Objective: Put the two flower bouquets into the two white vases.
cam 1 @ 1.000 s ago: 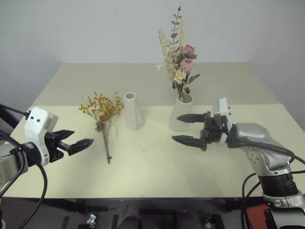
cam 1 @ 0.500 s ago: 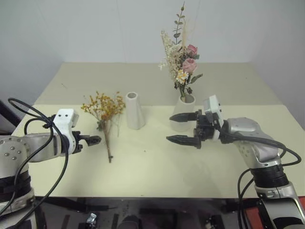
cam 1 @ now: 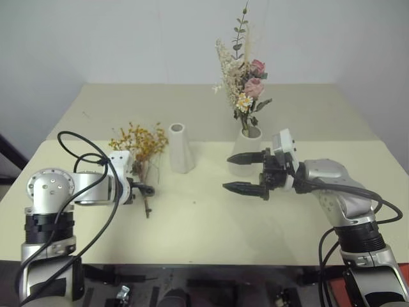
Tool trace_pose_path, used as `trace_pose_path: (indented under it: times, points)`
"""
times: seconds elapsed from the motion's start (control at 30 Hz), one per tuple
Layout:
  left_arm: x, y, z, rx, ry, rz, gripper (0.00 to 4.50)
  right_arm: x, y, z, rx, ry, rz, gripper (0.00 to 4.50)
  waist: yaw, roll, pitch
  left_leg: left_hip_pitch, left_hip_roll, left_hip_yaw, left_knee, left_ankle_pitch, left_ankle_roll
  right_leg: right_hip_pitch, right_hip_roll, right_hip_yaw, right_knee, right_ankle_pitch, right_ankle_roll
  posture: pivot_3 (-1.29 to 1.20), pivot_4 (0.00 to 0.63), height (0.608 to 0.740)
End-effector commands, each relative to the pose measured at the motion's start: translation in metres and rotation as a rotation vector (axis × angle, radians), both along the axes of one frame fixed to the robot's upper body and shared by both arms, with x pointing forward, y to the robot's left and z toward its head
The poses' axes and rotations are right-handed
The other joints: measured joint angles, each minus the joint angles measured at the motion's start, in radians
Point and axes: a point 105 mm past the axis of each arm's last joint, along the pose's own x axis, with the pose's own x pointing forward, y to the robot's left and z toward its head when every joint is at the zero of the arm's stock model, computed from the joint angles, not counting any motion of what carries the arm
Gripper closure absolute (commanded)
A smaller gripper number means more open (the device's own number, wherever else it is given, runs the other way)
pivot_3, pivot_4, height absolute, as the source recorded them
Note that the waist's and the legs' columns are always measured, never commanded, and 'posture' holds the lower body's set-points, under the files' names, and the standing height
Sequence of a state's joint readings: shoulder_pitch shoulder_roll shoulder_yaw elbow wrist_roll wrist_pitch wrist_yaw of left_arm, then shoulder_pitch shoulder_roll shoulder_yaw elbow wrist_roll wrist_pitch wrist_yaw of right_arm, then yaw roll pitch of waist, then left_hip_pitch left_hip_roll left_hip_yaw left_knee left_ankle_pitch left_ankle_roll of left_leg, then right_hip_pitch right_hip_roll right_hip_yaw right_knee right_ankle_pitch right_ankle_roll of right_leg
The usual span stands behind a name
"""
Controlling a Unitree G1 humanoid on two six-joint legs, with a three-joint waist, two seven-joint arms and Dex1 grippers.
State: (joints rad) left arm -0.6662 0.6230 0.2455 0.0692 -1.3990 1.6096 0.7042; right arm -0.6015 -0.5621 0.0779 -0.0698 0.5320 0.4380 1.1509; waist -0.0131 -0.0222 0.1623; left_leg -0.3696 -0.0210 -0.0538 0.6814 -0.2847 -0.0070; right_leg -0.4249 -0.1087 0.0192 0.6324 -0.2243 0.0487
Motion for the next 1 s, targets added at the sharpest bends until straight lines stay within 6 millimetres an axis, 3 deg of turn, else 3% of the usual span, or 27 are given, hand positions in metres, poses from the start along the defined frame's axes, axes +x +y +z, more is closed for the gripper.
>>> trace_pose_path:
  times: [0.03,0.1,0.23,0.37,0.7,0.83,1.0]
  points:
    - [0.008,-0.005,0.001,0.011,0.005,0.020,0.00,-0.001,-0.004,0.011,0.019,-0.053,-0.007,0.02,0.000,0.000,0.000,0.000,0.000,0.000,0.000,0.000,0.000,0.000,0.000,0.000,0.000,0.000,0.000,0.00,0.150,0.740]
    - [0.012,-0.011,-0.002,0.004,0.019,0.026,0.00,-0.001,-0.003,0.010,0.017,-0.048,-0.003,0.02,0.001,0.000,0.000,0.000,0.000,0.000,0.000,0.001,-0.002,0.000,0.000,0.000,0.000,0.000,0.000,0.00,0.150,0.740]
    - [0.016,-0.018,-0.015,0.012,0.070,0.032,0.70,-0.003,-0.001,0.009,0.020,-0.045,0.004,0.00,0.000,0.000,0.000,0.000,-0.001,0.000,0.000,0.002,-0.003,0.000,0.000,0.000,0.000,0.000,0.000,0.00,0.150,0.740]
    - [0.016,-0.016,-0.015,0.020,0.066,0.044,1.67,-0.003,-0.001,0.009,0.021,-0.043,0.002,0.00,0.002,0.000,0.000,0.001,-0.002,0.000,0.000,0.002,-0.003,0.002,-0.001,0.000,0.000,0.000,0.000,0.00,0.150,0.740]
    - [0.022,0.021,0.010,0.066,-0.026,0.174,4.42,-0.004,0.001,0.010,0.035,-0.039,-0.001,0.00,0.000,0.000,0.000,0.001,-0.002,0.000,0.000,0.002,-0.003,0.001,-0.001,0.000,0.000,0.000,0.000,0.00,0.150,0.740]
    - [0.024,0.025,0.020,0.080,-0.074,0.197,4.48,-0.003,0.003,0.010,0.042,-0.038,-0.005,0.00,0.000,0.000,0.000,0.000,-0.002,0.000,-0.001,0.002,-0.003,0.001,-0.001,0.000,0.000,0.000,0.000,0.00,0.150,0.740]
    - [0.035,0.043,0.059,0.045,-0.302,0.327,4.48,-0.001,0.002,0.011,0.053,-0.038,-0.019,0.00,0.000,-0.001,0.000,-0.001,-0.002,0.000,-0.001,0.002,-0.003,0.000,-0.001,-0.001,-0.001,0.000,0.000,0.00,0.150,0.740]
